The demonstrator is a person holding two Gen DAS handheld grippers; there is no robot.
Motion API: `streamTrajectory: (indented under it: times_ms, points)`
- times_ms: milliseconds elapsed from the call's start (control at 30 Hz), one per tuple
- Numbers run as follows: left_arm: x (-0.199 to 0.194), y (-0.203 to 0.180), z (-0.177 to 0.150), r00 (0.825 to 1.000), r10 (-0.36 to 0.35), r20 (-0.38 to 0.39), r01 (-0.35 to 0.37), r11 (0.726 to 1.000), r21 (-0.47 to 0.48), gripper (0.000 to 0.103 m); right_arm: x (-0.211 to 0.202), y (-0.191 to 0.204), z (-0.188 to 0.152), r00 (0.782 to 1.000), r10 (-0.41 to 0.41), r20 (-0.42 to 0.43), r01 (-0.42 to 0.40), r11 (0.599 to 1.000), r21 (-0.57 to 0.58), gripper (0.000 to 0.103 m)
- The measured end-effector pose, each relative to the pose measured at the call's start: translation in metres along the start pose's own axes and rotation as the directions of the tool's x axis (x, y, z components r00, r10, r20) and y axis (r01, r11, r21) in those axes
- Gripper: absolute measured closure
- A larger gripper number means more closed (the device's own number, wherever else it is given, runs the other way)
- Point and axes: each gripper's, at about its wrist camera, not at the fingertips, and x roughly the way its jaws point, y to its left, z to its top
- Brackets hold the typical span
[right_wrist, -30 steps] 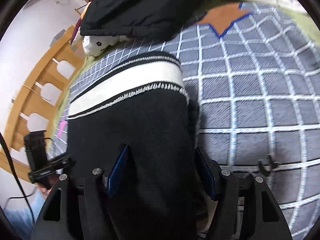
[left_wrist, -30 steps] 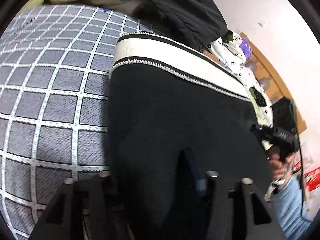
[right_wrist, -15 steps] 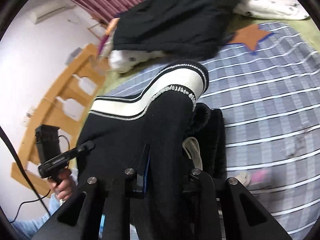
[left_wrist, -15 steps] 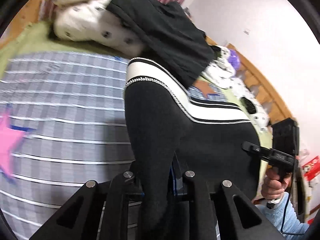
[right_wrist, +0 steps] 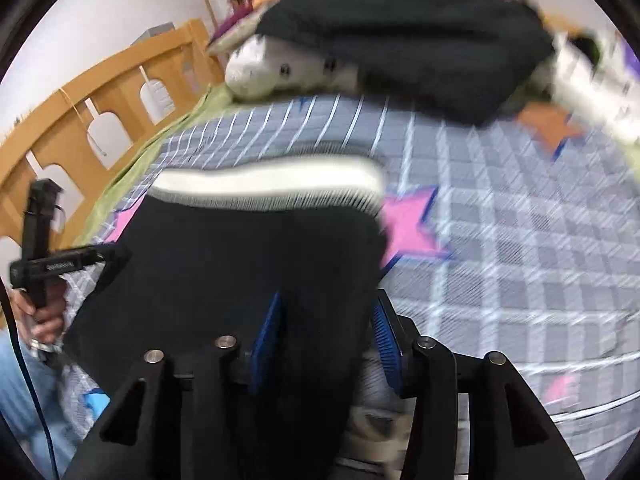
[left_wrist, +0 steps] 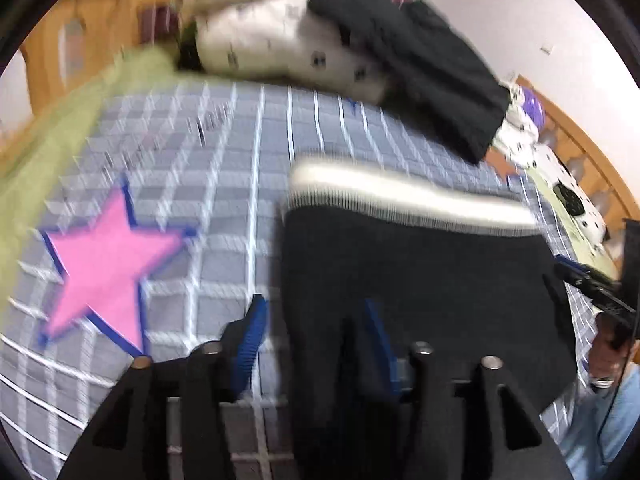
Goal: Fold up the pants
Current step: 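Lower the folded pants onto the sheet and open both tools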
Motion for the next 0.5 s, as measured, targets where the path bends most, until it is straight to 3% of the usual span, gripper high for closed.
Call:
streamTrajectory:
  times_ms: [67,233,300,367,500]
  points:
    - [-0.007,-0.009,0.012,0.996,0.013,0.088,-0.015,1.000,0.019,0.046,-0.011,0.001,0.015,0.998,0.002,0.066,-0.001,1.000,-0.009,0.057]
    - [0.011,-0.045,0.045,0.992,0.011,0.123,-0.027,0.990,0.135,0.046,0.016,0.015,0.058,0.995,-0.001,0.099,0.006,0.999,-0.049,0.057]
    - [0.045,-0.053,0.047,0.995,0.068,0.068,-0.079,0.979,0.188,0.046,0.036,0.021,0.062,0.995,-0.024,0.092,0.034,0.994,-0.099,0.057]
    - [0.079,-0.042,0.038,0.996,0.088,-0.028,-0.082,0.982,0.169,0.046,0.078,0.013,0.058,0.995,-0.101,-0.003,0.099,0.986,-0.132,0.059]
    - [0.077,-0.033,0.036,0.999,0.038,-0.009,-0.036,0.992,0.121,0.045,0.088,-0.009,0.052,0.999,-0.031,-0.011,0.031,0.998,-0.055,0.059]
